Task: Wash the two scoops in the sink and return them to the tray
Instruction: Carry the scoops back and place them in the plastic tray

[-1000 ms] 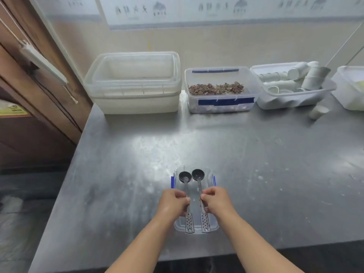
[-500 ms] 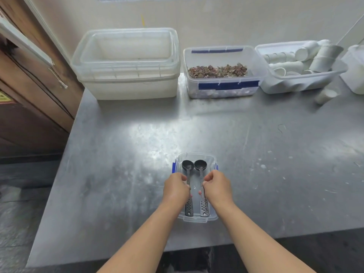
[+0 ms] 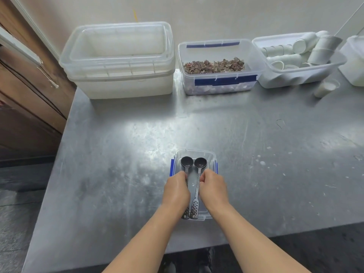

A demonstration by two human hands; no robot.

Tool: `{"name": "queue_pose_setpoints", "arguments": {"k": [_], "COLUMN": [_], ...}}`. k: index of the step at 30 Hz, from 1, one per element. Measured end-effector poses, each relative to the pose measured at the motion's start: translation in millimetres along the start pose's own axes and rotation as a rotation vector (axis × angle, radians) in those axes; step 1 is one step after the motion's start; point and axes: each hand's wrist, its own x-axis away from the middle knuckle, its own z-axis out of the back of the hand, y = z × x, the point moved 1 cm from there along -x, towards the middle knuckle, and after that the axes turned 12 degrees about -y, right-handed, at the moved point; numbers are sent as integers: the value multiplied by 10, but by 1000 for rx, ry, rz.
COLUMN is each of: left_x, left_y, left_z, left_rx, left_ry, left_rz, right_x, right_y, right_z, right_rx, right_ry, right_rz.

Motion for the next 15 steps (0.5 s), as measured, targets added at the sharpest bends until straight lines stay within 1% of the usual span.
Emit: {"name": "queue_pose_setpoints", "arguments": {"k": [4, 8, 12, 15], "left_x": [8, 29, 65, 84], "left_y": [8, -11, -45, -34], "left_z": [17, 0, -69, -123], "left_rx": [-40, -30, -14, -24], "left_ry": [-35, -46, -54, -53], "left_rz": [-8, -22, 0, 0], "right_x": [2, 30, 37, 34], "right_y": [4, 32, 84, 121], "right_z": [8, 36, 36, 40], "right_rx": [-4, 2, 47, 127], "right_ry": [10, 8, -3, -15], "right_rz": [10, 46, 88, 118]}}
